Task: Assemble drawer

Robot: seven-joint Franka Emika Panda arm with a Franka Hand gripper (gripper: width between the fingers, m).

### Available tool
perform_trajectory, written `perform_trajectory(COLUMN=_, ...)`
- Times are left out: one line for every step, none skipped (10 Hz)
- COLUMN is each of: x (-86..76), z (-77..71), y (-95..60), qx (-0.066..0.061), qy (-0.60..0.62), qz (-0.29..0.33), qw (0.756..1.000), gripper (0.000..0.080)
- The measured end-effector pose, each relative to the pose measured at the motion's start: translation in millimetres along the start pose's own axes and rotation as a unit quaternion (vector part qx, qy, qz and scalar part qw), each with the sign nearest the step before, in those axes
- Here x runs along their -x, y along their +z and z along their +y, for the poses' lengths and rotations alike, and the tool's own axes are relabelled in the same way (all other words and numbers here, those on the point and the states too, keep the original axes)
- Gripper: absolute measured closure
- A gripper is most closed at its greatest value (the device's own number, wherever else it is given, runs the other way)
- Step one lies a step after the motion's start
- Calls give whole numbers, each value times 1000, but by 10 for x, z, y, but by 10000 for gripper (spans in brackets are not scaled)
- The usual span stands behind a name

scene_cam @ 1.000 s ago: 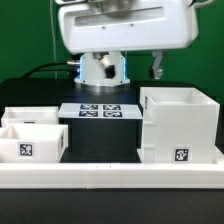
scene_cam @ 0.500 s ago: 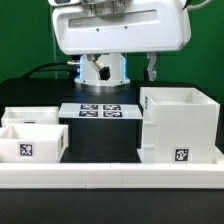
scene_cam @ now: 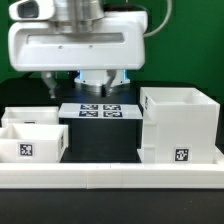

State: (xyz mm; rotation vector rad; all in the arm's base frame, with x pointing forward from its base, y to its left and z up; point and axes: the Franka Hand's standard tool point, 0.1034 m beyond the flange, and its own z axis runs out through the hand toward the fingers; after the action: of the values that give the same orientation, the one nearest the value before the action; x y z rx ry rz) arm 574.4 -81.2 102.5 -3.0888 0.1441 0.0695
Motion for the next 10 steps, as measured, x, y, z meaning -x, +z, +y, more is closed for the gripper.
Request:
perform_trajectory(x=3, z=74, y=65, qx=2, qy=-4, qz=0, qw=1000, gripper=150)
perform_trajectory(x=0, z=57, y=62, qx=1, qy=-3, qz=0, qw=1000, gripper=150)
perform_trajectory(x=1, z=54, y=66, qx=1, qy=-4, qz=0, qw=1000, gripper=150)
perform_trajectory(x=3, z=55, y=71, qx=1, qy=-4, qz=0, qw=1000, gripper=150)
perform_trajectory(x=3, z=55, y=72, qx=1, qy=-4, qz=0, qw=1000, gripper=150)
perform_trajectory(x=0, z=77, y=97, qx=4, qy=-5, qz=7, qw=1000, gripper=150)
perform_trajectory(x=89, z=153, y=232, qx=14, qy=-1, qz=26, qw=1000, gripper=150)
perform_trajectory(x=212, z=205, y=378, qx=22, qy=-2, qz=36, qw=999, gripper=150)
perform_trajectory(x=272, z=253, y=477, qx=27, qy=-4, qz=40, qw=999, gripper=150)
perform_trajectory(x=272, z=288, y=545, qx=31, qy=-5, qz=43, qw=999, gripper=150)
